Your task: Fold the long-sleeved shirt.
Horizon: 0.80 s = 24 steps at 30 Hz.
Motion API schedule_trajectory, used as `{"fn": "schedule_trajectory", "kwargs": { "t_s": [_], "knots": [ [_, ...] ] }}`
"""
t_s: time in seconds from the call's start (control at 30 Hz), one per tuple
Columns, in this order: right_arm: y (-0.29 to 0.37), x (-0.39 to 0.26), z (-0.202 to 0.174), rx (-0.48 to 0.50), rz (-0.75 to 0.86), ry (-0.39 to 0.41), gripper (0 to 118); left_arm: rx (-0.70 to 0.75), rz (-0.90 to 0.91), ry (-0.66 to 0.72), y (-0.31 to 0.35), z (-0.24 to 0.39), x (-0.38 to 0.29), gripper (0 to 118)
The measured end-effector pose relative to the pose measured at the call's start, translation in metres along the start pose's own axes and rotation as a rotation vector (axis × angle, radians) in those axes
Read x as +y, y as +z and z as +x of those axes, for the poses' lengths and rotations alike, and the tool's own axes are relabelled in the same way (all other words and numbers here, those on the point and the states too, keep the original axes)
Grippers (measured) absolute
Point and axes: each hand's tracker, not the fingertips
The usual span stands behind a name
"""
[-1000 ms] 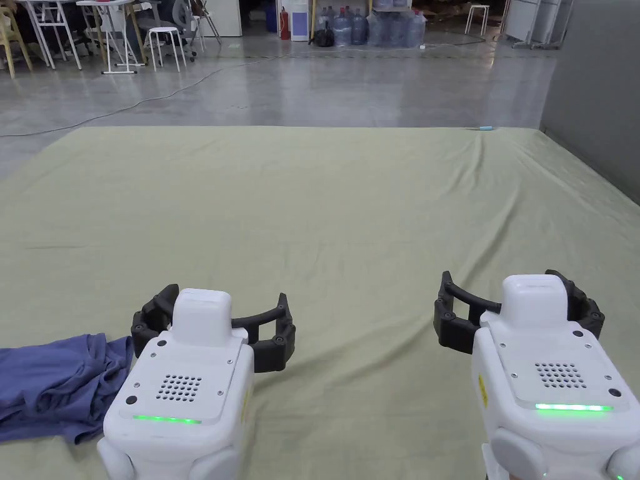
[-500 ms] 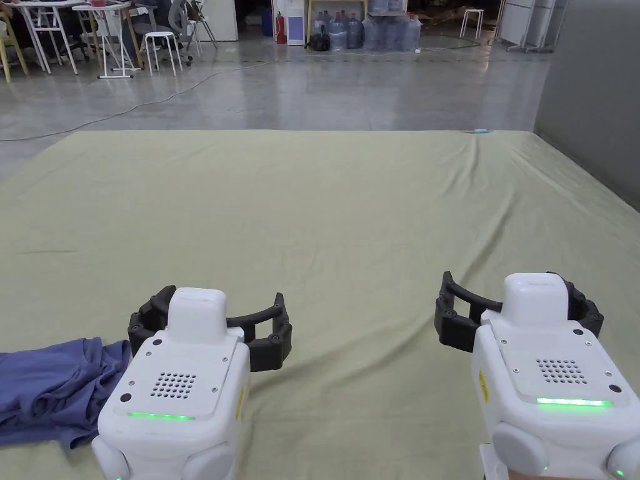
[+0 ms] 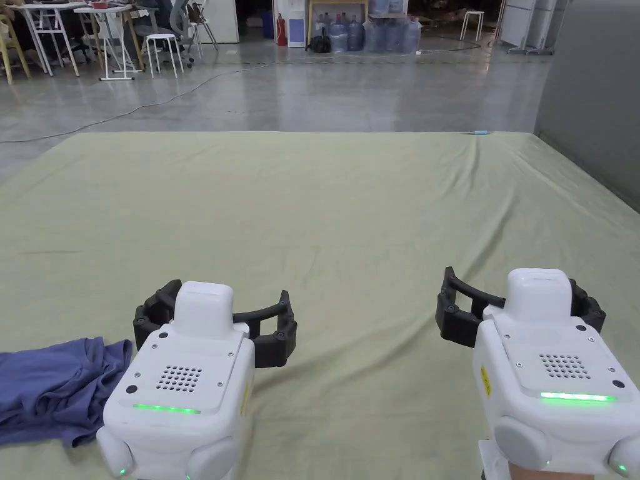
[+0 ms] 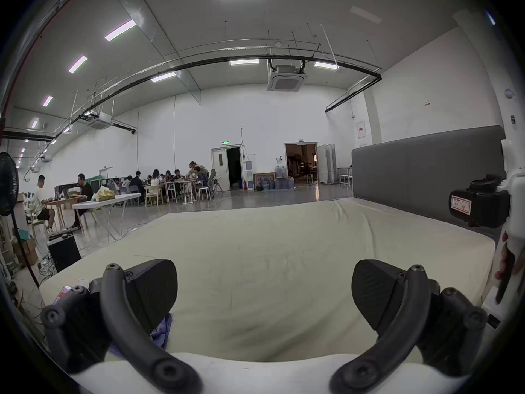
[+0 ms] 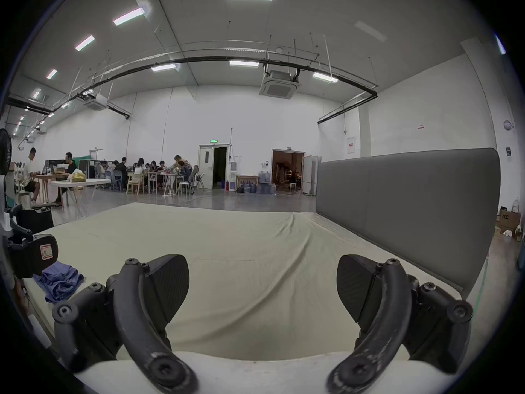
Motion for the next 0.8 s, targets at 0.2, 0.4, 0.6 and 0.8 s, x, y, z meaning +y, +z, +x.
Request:
{"fn": "schedule_trajectory", "kwargs": {
  "t_s": [0.2, 0.4, 0.6, 0.8],
  "knots": [
    [0.0002, -0.0011, 0.0002, -0.003, -0.002, -0.007, 106, 0.0, 0.001, 0.013, 0.0011, -0.0003, 0.0003, 118],
    [-0.0016, 0.0005, -0.001, 0.004, 0.011, 0.009, 106, 0.014, 0.009, 0.038, 0.0046, -0.0044, 0.0018, 118],
    [-0.0006, 0.0015, -0.0007, 0.002, 0.022, 0.012, 106, 0.029, 0.01, 0.041, 0.0061, -0.0084, 0.0026, 118],
    [-0.0002, 0.001, -0.0005, -0.003, 0.03, 0.011, 106, 0.016, 0.006, 0.052, 0.0084, -0.007, 0.0007, 118]
  ]
}}
